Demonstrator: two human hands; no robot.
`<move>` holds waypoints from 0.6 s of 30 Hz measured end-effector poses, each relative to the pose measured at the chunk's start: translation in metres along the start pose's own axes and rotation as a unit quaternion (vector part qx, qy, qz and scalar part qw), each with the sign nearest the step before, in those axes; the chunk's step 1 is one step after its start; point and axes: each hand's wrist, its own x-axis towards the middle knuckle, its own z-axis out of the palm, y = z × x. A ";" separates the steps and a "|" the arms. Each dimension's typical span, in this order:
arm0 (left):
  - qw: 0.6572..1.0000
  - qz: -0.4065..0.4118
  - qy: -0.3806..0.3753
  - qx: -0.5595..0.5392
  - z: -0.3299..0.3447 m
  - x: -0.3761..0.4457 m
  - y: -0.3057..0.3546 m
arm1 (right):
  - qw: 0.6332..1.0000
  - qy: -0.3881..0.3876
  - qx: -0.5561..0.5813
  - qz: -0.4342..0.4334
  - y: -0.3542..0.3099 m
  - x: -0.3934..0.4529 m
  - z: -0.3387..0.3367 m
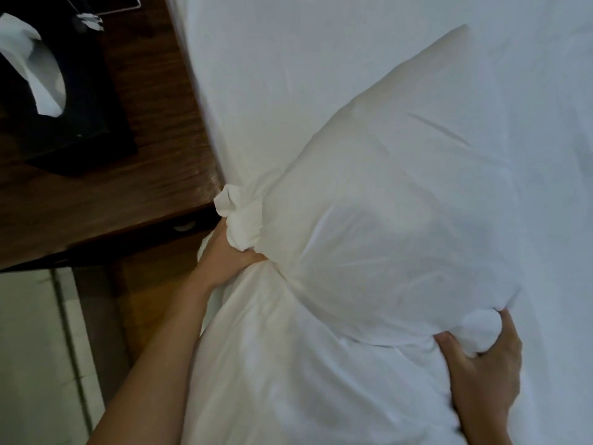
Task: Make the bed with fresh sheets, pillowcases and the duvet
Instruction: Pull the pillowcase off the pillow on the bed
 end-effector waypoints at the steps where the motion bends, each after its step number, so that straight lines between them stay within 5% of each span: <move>1: 1.000 -0.001 -0.003 -0.009 -0.001 0.000 0.002 | 1.000 0.002 0.001 -0.004 0.001 0.000 0.001; 13: 0.993 -0.052 -0.097 -0.042 0.000 0.003 0.020 | 1.000 0.019 -0.025 -0.005 -0.008 0.007 -0.002; 18: 0.994 -0.077 -0.049 -0.068 0.010 -0.024 0.040 | 0.999 -0.014 -0.040 0.002 -0.018 0.007 -0.022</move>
